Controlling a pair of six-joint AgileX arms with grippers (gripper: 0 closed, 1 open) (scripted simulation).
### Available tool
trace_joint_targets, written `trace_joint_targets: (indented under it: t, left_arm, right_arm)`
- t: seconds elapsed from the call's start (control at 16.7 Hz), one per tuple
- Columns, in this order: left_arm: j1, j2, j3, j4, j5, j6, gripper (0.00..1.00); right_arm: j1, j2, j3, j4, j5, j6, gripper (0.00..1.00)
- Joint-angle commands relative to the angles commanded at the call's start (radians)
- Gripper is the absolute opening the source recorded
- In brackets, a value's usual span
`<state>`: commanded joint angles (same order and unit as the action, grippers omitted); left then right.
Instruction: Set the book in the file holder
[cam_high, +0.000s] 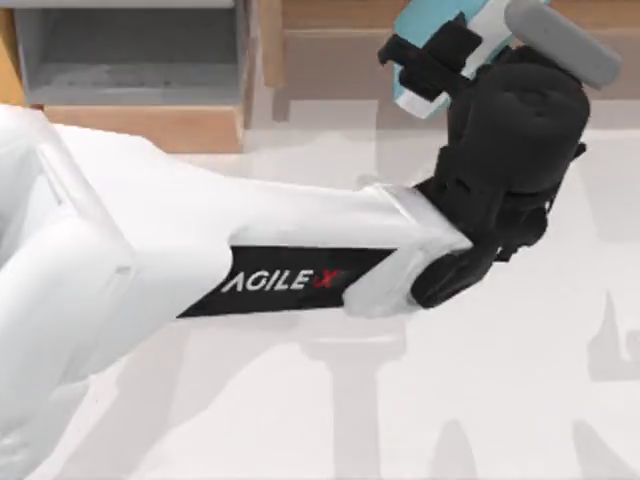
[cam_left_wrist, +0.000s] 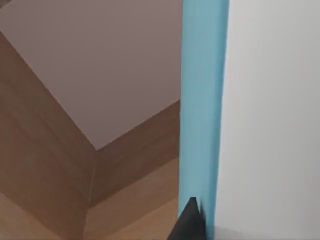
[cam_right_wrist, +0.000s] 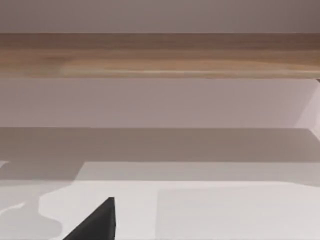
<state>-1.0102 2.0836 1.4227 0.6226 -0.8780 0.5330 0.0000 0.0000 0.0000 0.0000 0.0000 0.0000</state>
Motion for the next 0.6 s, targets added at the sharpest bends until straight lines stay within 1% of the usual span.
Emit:
trace_joint_targets:
  t: [0.12, 0.3, 0.48, 0.6]
  left_arm:
    - [-0.003, -0.081, -0.162, 0.049, 0.011, 0.098, 0.00]
    - [0.035, -0.190, -0.390, 0.104, 0.051, 0.253, 0.00]
    - [0.125, -0.285, -0.586, 0.141, 0.115, 0.411, 0.00]
    - [0.211, -0.337, -0.693, 0.155, 0.171, 0.514, 0.00]
  right_arm:
    - [0.000, 0.000, 0.000, 0.000, 0.000, 0.000, 1.00]
    - [0.000, 0.000, 0.000, 0.000, 0.000, 0.000, 1.00]
    - [0.000, 0.000, 0.000, 0.000, 0.000, 0.000, 1.00]
    - [0.000, 0.000, 0.000, 0.000, 0.000, 0.000, 1.00]
